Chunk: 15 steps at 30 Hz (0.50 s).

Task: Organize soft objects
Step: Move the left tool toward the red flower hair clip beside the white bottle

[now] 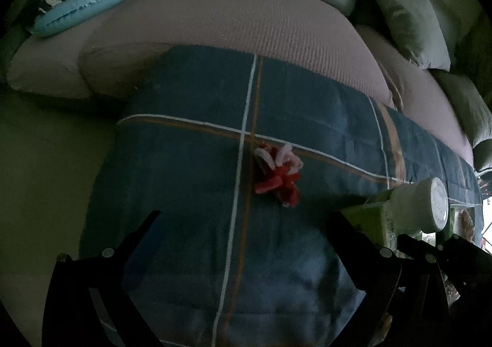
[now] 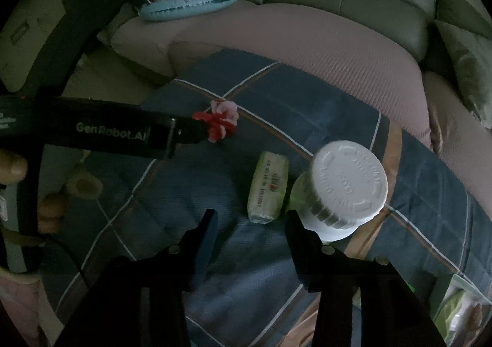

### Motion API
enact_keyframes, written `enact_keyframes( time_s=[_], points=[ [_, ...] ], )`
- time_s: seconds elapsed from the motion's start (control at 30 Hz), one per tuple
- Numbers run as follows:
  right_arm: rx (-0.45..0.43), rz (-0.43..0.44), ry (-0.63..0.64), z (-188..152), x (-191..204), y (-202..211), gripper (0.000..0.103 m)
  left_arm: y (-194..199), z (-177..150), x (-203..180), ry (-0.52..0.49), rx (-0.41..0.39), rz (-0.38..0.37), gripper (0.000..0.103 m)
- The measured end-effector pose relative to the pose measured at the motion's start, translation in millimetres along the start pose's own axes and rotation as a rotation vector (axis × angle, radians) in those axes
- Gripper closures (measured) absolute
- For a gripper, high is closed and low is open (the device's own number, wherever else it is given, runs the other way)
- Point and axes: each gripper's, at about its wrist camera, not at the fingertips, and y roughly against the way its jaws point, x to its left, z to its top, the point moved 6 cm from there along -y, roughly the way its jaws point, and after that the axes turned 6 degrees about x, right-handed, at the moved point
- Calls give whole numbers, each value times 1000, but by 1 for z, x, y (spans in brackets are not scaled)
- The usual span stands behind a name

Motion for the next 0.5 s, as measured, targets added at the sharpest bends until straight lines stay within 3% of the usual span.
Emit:
enact_keyframes(
  time_s=[0.3, 0.5],
  points=[
    [4, -7, -20, 5, -3, -8, 60, -10, 11, 1, 18, 24, -17, 0],
    [5, -15, -37, 6, -7, -10, 68, -14, 15, -7, 13, 29, -18, 0]
  ],
)
